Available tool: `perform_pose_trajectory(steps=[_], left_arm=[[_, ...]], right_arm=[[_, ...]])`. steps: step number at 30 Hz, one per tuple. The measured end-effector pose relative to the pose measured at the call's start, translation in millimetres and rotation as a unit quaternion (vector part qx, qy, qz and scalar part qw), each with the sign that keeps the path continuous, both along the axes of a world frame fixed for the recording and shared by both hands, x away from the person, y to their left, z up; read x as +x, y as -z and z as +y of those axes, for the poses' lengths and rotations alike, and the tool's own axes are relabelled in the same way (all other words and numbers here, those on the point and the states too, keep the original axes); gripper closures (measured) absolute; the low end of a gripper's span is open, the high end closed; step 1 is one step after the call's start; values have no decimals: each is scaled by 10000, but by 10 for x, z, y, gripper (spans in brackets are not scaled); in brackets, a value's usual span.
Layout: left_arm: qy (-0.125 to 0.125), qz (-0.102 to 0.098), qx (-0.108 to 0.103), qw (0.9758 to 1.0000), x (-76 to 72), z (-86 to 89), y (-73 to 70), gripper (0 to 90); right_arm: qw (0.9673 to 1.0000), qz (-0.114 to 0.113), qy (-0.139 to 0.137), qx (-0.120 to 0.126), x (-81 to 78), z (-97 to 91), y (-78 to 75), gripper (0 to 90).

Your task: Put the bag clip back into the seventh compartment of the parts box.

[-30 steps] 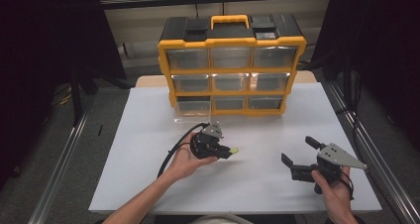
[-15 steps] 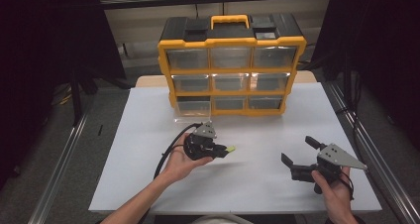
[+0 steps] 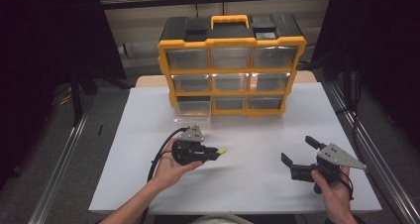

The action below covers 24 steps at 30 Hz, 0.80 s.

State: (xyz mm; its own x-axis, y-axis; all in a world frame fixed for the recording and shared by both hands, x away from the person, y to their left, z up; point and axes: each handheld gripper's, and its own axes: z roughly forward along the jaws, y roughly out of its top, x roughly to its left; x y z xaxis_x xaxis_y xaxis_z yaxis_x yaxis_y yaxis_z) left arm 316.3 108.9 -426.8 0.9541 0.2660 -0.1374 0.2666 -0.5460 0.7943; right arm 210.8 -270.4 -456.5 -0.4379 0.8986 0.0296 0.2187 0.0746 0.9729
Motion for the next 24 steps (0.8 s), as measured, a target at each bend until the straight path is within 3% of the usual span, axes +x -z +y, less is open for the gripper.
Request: perform_pose_trajectory(steps=[10, 13, 16, 20, 24], left_arm=[[-125, -128, -252, 9995, 10, 132, -90, 786], [-172, -180, -192, 9995, 20, 167, -105, 786], [-209, -195, -289, 9992, 30, 199, -132, 786], [-281, -236, -384, 9986, 32, 248, -176, 786], [-378, -286, -309, 9984, 46, 317, -216, 786]], right_arm=[[10000, 8, 4, 37, -7, -4, -5, 0], [10000, -4, -18, 26, -7, -1, -6, 0], [10000, -6, -63, 15, -10, 5, -5, 0], [9999, -106, -81, 30, -12, -3, -12, 0], [9999, -80, -94, 27, -5, -1, -7, 0]])
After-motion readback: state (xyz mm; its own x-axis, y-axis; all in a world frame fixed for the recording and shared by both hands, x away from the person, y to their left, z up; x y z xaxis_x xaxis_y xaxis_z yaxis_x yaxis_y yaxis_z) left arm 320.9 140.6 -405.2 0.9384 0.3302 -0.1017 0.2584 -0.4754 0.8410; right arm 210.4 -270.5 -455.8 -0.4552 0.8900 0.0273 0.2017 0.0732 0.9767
